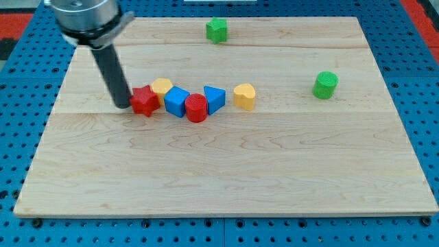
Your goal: Move the yellow hexagon above the blue cube
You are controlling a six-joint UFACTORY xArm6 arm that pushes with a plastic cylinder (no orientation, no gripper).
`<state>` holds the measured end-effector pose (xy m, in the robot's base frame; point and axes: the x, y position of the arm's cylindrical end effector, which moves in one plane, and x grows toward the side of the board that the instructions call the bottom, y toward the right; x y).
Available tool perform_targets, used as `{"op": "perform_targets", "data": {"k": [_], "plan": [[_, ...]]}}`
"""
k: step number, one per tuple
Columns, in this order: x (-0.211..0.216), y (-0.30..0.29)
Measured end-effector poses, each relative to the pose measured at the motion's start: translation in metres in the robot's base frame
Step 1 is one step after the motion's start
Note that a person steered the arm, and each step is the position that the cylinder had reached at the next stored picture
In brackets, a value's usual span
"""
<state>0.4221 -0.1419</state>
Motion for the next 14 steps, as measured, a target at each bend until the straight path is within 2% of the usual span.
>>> {"op": "perform_targets", "data": {"k": [1,2,3,4,5,7,8,9,10,11,12,13,14], "plan": [[-0.014,0.104],[-0.009,0.122],[-0.009,0.201],[-0.008,0.230],[0.001,0.148],[-0.039,0.053],[-0.081,0.057],[-0.077,0.129],[-0.065,0.174],[-0.045,0.115],[-0.043,0.136],[-0.022,0.088],[-0.016,0.069]]}}
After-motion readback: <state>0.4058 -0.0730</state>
